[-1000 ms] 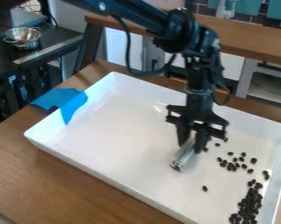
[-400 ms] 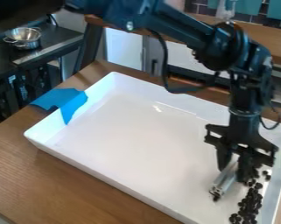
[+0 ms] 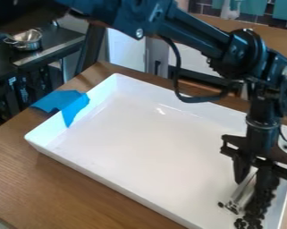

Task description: Sweep into pile

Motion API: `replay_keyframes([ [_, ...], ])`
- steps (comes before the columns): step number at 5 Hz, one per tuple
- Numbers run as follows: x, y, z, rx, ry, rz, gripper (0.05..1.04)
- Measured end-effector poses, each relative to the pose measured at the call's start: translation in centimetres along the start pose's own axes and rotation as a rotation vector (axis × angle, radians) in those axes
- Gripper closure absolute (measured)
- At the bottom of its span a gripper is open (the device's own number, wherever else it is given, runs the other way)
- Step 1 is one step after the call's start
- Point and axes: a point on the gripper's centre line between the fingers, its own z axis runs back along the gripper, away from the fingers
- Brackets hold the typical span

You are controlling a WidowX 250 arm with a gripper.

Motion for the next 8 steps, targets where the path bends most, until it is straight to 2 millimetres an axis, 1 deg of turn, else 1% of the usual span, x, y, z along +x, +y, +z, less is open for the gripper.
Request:
replay_keyframes([
  [1,-0.3,2.0,2.2,-0.035,-0.022,0.027,0.721],
  [2,-0.1,6.1,6.4,-0.082,-0.074,0.092,0.721],
  [3,-0.5,10.0,8.8,-0.094,-0.089,0.127,0.721],
  [4,-1.2,13.9,9.7,-0.065,-0.07,0.158,0.721],
  [5,-2.5,19.6,10.4,-0.037,-0.083,0.199,0.721],
  [6,-3.3,23.4,9.9,-0.029,-0.072,0.189,0.721],
  [7,-4.1,26.5,9.6,-0.004,-0.092,0.201,0.721],
  [8,-4.5,27.4,8.6,0.033,-0.096,0.178,0.721],
])
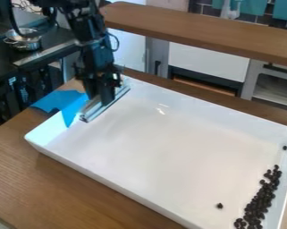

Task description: Sweep into pile

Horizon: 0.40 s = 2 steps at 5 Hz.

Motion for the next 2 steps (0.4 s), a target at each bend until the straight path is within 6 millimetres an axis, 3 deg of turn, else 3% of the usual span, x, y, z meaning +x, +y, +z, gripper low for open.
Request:
replay_keyframes([
  [1,-0.41,0.81,-1.86,0.037,0.009,0.004,0.721],
  [2,-0.58,1.43,-2.46,0.075,0.014,0.024,0.721],
])
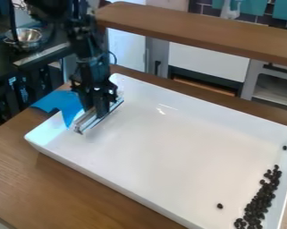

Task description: Sweep into pile

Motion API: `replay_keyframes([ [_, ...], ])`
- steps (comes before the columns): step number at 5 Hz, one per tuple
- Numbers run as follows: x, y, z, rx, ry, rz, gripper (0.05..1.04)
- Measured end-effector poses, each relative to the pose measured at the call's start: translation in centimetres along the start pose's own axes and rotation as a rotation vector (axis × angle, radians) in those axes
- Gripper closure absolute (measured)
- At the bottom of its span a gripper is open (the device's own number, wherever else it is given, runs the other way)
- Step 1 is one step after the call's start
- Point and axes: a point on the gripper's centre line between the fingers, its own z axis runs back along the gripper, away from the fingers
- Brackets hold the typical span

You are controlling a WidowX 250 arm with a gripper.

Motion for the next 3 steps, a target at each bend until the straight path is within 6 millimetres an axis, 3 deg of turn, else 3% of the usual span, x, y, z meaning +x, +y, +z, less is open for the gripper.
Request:
replay_keyframes([
  [1,-0.6,0.4,-1.3,0.022,0.058,0.065,0.667],
  [2,-0.2,0.4,-0.6,0.023,0.062,0.097,0.316],
  [3,-0.4,-0.3,2.7,0.084,0.007,0.118,0.104],
])
